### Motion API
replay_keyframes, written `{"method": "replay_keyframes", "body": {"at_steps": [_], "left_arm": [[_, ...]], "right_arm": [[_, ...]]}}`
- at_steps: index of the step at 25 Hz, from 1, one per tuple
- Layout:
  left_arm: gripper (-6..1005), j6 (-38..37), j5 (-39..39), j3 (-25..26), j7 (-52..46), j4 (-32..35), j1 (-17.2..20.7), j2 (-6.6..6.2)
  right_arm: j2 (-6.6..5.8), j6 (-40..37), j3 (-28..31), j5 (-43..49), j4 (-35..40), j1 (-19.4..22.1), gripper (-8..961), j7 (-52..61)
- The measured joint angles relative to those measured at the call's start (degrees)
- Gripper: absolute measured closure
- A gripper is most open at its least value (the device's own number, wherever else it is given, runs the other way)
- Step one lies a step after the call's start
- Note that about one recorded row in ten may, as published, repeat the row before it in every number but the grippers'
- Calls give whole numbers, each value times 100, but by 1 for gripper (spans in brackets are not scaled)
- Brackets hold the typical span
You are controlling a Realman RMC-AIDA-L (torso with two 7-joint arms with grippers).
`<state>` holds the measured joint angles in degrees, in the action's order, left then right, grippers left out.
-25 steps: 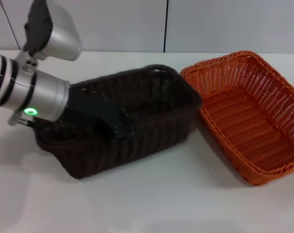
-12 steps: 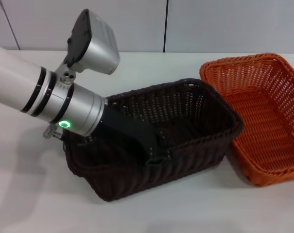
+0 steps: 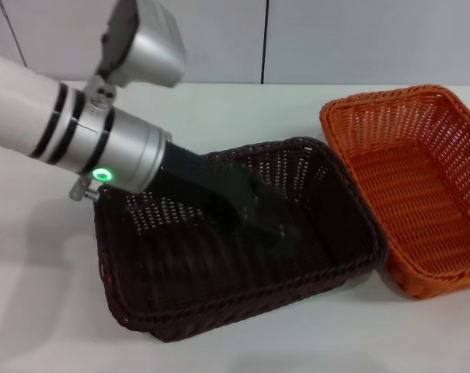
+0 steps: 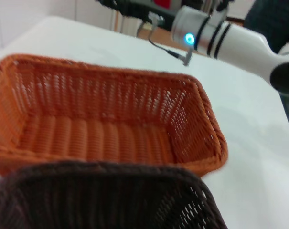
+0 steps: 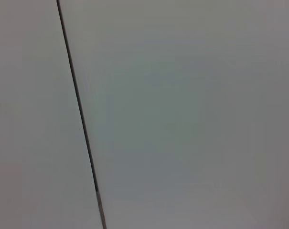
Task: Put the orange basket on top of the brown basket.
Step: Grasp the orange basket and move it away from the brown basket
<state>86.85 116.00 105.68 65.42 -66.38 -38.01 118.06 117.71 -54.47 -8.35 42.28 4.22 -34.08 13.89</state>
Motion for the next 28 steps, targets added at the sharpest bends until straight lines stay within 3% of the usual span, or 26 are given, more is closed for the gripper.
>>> {"method": "replay_keyframes", "body": {"at_steps": [6,9,10,12,13,15,16,17,20,21,22,24,28], "left_arm": [[295,-591,-835,749,601,-37,191,14],[153,-1308,-1772,1034,1185,168,409,14],[149,-1586,-2212,1081,1461,292,490,14],[141,-1586,-2212,1081,1461,292,490,14],[138,-2160,-3552,1141,2554,891,690,15],[130,-2258,-3970,1177,2925,1186,709,15],[130,-2258,-3970,1177,2925,1186,709,15],[130,-2282,-4171,1236,3108,1400,699,12],[130,-2293,-4382,1400,3329,1802,641,-5],[129,-2298,-4387,1418,3349,1848,635,-6],[129,-2298,-4387,1418,3349,1848,635,-6],[129,-2317,-4389,1430,3509,1940,625,-10],[130,-2390,-4385,1443,3606,2102,535,-12]], "right_arm": [[-20,125,0,0,125,-38,139,2],[-39,144,-14,4,154,-36,139,102],[-53,145,-34,23,174,-26,138,234],[-67,148,-185,180,312,43,138,785],[-70,148,-327,344,462,123,138,1226],[-74,151,-790,856,921,343,138,2354],[-115,126,-1406,1684,1680,690,138,3952],[-115,126,-1406,1684,1680,690,138,3952],[-337,-232,-2147,3346,2942,1232,138,6743],[-559,-792,-2241,4362,3564,1484,138,8424],[-559,-792,-2241,4362,3564,1484,138,8424],[-821,-1648,-2028,5267,4072,1616,139,9838],[-1319,-3605,-1011,6775,4757,1513,139,11459]]}}
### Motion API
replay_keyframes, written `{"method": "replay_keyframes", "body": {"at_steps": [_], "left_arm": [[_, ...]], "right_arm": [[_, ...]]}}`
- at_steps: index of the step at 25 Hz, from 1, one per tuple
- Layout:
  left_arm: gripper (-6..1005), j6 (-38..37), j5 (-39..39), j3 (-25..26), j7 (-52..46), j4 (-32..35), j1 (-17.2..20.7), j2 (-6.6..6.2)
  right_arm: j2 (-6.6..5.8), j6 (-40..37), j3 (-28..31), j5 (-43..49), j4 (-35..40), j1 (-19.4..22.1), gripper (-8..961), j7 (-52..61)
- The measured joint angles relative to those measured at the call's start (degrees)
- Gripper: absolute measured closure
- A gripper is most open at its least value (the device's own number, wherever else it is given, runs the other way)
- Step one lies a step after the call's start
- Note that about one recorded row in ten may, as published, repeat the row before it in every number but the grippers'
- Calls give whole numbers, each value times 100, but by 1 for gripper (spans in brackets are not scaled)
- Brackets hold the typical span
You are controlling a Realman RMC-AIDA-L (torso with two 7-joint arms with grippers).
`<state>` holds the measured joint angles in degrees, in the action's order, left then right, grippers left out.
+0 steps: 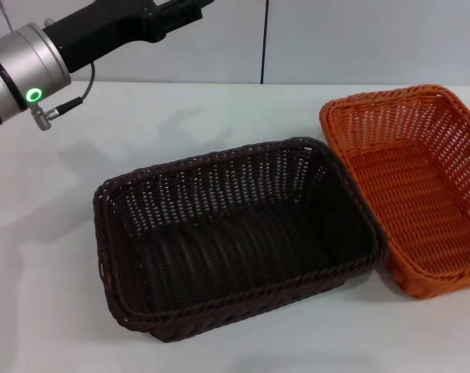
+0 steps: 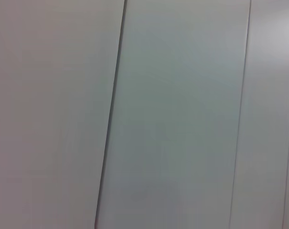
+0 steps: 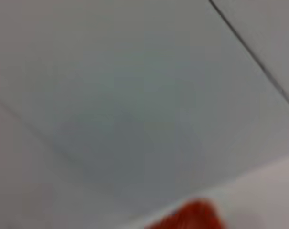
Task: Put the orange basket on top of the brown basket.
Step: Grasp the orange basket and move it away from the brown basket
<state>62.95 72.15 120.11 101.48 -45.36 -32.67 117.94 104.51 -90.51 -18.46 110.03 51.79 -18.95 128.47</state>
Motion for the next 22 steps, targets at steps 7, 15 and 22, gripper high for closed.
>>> {"method": "replay_keyframes", "body": {"at_steps": [7,15,22], "left_arm": [[130,-75,42,-22,35,83,-108,0],[129,-80,48,-50,40,104,-127,-11],[130,-81,77,-59,42,202,-185,-19]], "right_arm": [[-537,-2089,995,1997,333,-606,139,1413],[-810,-2628,600,2735,-494,-1149,138,2037],[-915,-2518,449,2981,-1065,-1264,139,2185]]}}
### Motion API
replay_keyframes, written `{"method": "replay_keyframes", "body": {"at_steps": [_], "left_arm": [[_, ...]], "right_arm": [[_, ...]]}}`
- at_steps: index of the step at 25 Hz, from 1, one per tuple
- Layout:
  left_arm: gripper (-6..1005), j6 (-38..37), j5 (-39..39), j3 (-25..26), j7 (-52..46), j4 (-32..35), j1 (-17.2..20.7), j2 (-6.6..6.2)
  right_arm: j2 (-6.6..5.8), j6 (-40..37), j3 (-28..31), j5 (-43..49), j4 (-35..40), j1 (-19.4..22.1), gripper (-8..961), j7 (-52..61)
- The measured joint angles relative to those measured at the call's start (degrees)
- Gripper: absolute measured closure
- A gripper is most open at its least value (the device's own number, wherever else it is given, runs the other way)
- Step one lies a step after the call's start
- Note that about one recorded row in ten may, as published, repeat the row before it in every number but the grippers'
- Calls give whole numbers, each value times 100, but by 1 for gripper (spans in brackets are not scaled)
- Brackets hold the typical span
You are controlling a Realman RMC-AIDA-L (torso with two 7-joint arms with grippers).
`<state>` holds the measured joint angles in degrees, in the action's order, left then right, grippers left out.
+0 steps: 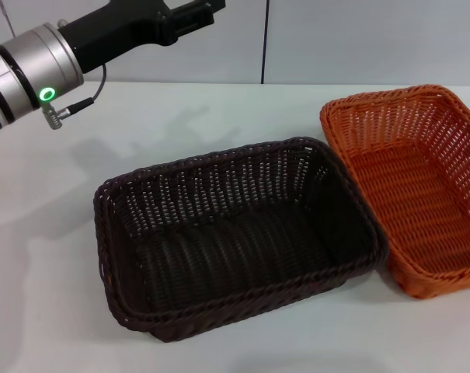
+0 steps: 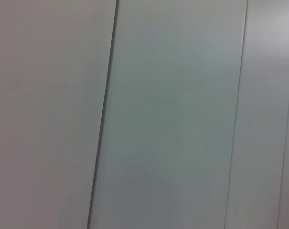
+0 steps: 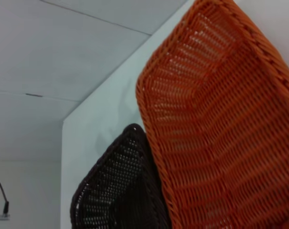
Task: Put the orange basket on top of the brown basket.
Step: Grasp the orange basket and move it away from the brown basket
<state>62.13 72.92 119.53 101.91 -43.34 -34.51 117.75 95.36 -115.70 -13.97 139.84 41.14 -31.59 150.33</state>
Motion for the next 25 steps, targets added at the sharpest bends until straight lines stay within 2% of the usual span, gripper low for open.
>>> {"method": "replay_keyframes", "body": {"at_steps": [7,17,25], "left_arm": [[132,0,90,0,3,22,-18,-7],[134,0,212,-8,74,96,-184,1],[135,-2,258,-2,75,119,-228,11]], "right_arm": [[-57,228,-43,739,17,61,138,-26],[133,472,-215,787,-133,55,138,-49],[209,732,-231,772,-253,59,139,-129]]}}
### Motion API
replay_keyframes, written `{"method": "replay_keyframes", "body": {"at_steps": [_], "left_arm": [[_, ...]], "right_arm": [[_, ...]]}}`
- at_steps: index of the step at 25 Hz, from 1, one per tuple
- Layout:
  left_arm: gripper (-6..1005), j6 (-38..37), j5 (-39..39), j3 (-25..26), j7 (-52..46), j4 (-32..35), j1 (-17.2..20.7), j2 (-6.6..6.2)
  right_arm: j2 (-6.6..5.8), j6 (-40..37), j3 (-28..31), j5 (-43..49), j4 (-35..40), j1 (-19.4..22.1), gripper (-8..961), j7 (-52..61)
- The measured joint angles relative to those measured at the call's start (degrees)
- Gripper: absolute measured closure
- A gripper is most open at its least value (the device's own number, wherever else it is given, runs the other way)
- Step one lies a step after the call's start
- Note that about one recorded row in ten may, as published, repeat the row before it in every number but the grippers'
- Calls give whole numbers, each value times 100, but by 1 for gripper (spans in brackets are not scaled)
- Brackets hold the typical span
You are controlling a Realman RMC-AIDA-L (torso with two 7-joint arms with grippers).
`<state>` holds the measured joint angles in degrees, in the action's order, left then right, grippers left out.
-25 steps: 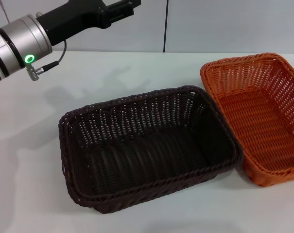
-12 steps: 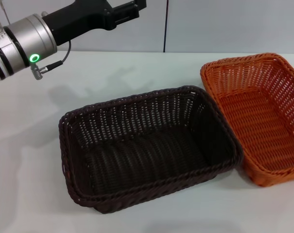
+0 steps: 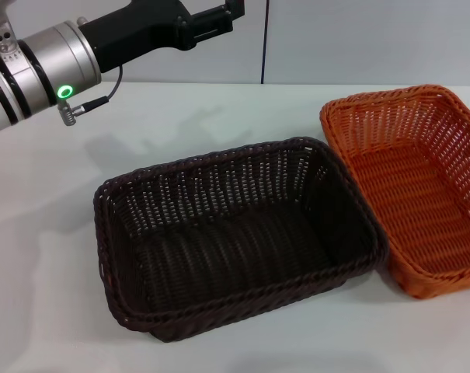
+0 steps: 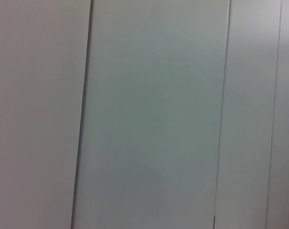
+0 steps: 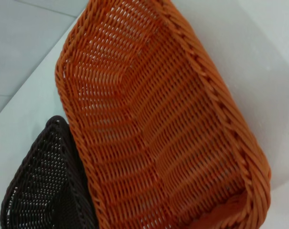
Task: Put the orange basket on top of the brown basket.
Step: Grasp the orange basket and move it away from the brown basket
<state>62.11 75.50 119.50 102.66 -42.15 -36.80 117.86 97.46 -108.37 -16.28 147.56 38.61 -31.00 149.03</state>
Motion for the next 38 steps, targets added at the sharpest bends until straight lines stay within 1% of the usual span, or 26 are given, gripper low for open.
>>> {"method": "replay_keyframes", "body": {"at_steps": [4,13,20,24,26,29,35,38], "left_arm": [[136,-52,0,1,0,35,-32,0],[138,-65,0,-6,0,95,-92,0],[138,-80,2,-6,0,168,-147,-7],[138,-128,6,-6,0,198,-155,-9],[138,-141,6,-6,-1,202,-155,-9],[138,-143,8,8,-1,202,-135,-7],[138,-139,-15,25,-1,202,-98,3],[138,-124,-20,36,-1,202,-92,6]], "right_arm": [[75,148,26,0,-7,-17,139,-91],[102,671,-10,0,-428,-68,139,-260],[175,943,-15,-1,-541,-124,139,-392],[258,1115,15,-1,-497,-103,139,-415],[300,1242,57,-1,-422,-56,173,-417],[321,1413,58,-41,-367,18,223,-438],[326,1465,63,-136,-312,87,422,-542],[327,1496,56,-141,-302,104,538,-574]]}}
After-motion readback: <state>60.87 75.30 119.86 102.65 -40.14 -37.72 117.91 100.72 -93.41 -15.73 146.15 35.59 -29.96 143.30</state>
